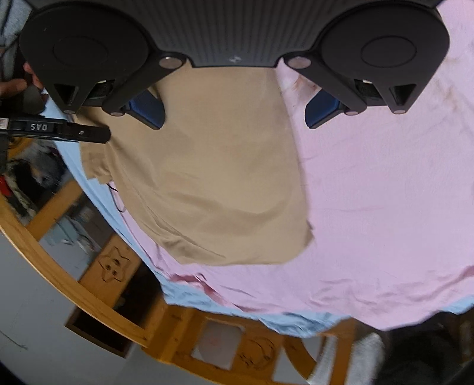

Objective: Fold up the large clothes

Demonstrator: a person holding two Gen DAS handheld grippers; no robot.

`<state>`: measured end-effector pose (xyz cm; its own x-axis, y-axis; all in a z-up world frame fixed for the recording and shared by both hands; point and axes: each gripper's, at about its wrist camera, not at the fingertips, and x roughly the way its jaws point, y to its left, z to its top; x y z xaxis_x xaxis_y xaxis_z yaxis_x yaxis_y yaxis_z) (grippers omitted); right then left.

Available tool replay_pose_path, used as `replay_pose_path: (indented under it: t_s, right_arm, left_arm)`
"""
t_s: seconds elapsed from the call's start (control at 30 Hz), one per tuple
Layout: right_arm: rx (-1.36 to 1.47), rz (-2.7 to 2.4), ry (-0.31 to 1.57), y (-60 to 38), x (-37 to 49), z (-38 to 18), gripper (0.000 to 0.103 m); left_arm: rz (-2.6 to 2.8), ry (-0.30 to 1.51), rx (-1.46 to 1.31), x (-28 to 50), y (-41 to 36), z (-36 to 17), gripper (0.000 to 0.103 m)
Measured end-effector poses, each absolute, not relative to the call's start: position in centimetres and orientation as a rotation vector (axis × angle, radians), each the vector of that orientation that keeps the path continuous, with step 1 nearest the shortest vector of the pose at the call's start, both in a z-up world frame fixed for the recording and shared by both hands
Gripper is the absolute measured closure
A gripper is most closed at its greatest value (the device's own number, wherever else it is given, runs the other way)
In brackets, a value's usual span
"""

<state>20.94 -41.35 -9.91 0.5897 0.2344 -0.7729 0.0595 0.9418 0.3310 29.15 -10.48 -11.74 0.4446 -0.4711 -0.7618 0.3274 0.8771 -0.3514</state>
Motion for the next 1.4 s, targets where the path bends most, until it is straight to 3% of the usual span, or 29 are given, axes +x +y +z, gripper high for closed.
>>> replay_pose_path:
  t_s: [0.2, 0.33, 0.5, 0.7, 0.8, 0.83, 0.87, 0.93, 1.0, 1.03, 1.13, 1.23, 1.4]
  right_arm:
    - [0.351, 0.121, 0.92, -41.4, 21.4, -10.2, 0.011]
    - [0.375, 0.157, 0.873, -41.4, 21.2, -9.9, 0.018]
    - [0.39, 0.19, 0.882, -41.3, 21.7, -10.2, 0.018]
    - [0.307, 0.208, 0.85, -40.1, 21.1, -9.7, 0.053]
    - [0.242, 0.213, 0.864, -39.2, 21.2, -9.9, 0.046]
    - [0.258, 0.21, 0.878, -39.3, 21.4, -10.1, 0.033]
    - [0.287, 0.209, 0.901, -39.5, 21.8, -10.5, 0.029]
    - [0.33, 0.204, 0.921, -39.8, 22.2, -11.0, 0.031]
    - [0.341, 0.205, 0.918, -39.6, 22.4, -10.6, 0.051]
    - [0.332, 0.215, 0.916, -39.4, 22.4, -10.3, 0.068]
    - [0.278, 0.227, 0.893, -38.5, 22.1, -9.1, 0.087]
    - [0.245, 0.266, 0.846, -37.5, 21.8, -6.7, 0.096]
    - [0.125, 0.417, 0.753, -33.4, 22.0, -1.1, 0.098]
  left_arm:
    - [-0.614, 1.075, -0.235, 32.6, -10.6, -13.8, 0.0]
    - [-0.629, 1.102, -0.251, 33.4, -10.9, -14.6, 0.0]
    - [-0.642, 1.129, -0.243, 33.8, -10.9, -15.2, 0.0]
    - [-0.637, 1.163, -0.206, 34.4, -12.2, -14.9, 0.0]
    - [-0.636, 1.186, -0.181, 34.7, -12.8, -15.0, 0.0]
    - [-0.639, 1.192, -0.177, 34.8, -12.9, -15.1, 0.0]
    - [-0.641, 1.196, -0.175, 34.9, -12.9, -15.1, 0.0]
    - [-0.638, 1.189, -0.166, 34.7, -13.1, -15.1, 0.0]
    - [-0.618, 1.166, -0.154, 34.2, -13.4, -14.9, 0.003]
    - [-0.606, 1.151, -0.14, 33.9, -13.6, -14.6, 0.005]
    - [-0.571, 1.12, -0.119, 33.1, -14.1, -13.7, 0.014]
    - [-0.549, 1.104, -0.137, 32.5, -13.6, -12.6, 0.023]
    - [-0.582, 1.071, -0.213, 32.8, -12.1, -11.0, 0.028]
